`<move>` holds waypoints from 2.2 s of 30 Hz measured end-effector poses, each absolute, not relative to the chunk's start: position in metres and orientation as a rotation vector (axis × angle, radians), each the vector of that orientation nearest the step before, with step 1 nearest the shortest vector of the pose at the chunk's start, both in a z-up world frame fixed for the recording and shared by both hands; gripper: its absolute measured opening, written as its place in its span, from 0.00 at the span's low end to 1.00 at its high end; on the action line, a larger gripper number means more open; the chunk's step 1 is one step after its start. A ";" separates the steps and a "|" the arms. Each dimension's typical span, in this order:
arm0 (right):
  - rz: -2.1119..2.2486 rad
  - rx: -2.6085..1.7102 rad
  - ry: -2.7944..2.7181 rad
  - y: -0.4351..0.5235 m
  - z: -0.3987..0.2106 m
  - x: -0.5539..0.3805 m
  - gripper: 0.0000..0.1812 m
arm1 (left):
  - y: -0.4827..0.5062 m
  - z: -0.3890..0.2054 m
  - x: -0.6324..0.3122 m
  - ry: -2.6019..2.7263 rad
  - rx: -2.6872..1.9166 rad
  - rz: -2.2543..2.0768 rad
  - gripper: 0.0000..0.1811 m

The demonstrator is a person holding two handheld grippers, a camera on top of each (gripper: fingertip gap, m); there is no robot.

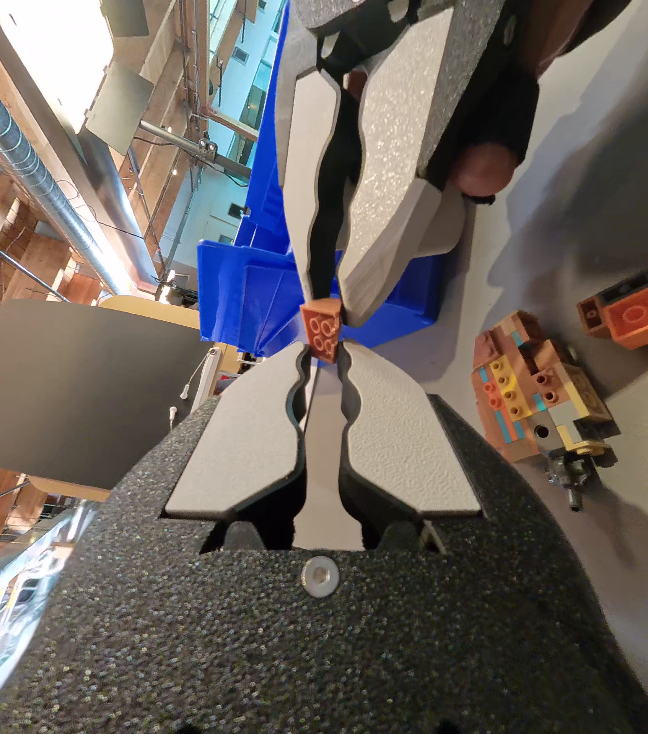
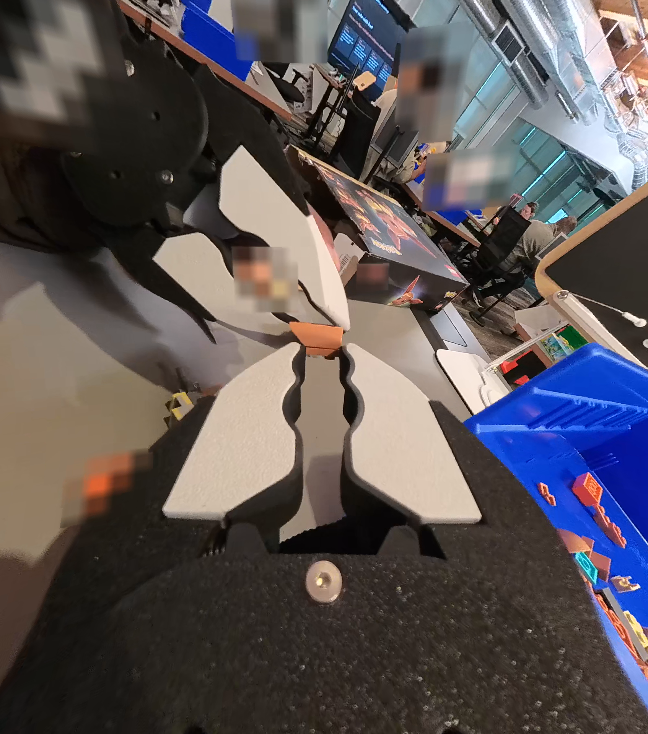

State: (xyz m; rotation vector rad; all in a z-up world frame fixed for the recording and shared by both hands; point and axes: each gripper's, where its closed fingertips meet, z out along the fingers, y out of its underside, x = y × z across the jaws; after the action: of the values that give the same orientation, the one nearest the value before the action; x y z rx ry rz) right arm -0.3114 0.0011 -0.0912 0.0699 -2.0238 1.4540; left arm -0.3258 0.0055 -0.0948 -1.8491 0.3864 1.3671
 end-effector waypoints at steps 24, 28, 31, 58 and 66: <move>1.416 0.135 -2.048 0.008 -0.098 -0.313 0.09 | -0.015 -0.060 -0.330 0.029 -1.703 0.866 0.07; 1.458 0.115 -1.967 0.010 -0.084 -0.314 0.09 | -0.005 -0.074 -0.327 0.016 -1.760 0.770 0.07; 1.508 0.133 -1.802 0.014 -0.060 -0.308 0.09 | -0.001 -0.084 -0.329 0.025 -1.809 0.807 0.07; 1.132 0.377 -1.751 0.014 -0.069 -0.306 0.19 | 0.010 -0.092 -0.304 0.110 -1.868 0.595 0.07; 1.098 0.518 -1.842 0.006 -0.090 -0.292 0.08 | 0.010 -0.111 -0.300 0.293 -1.994 0.742 0.07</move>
State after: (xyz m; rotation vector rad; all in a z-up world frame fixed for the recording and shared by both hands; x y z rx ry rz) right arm -0.2916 0.0061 -0.0903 0.5182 -1.8423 1.0976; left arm -0.2998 0.0097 -0.1114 -1.9938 0.2928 0.7420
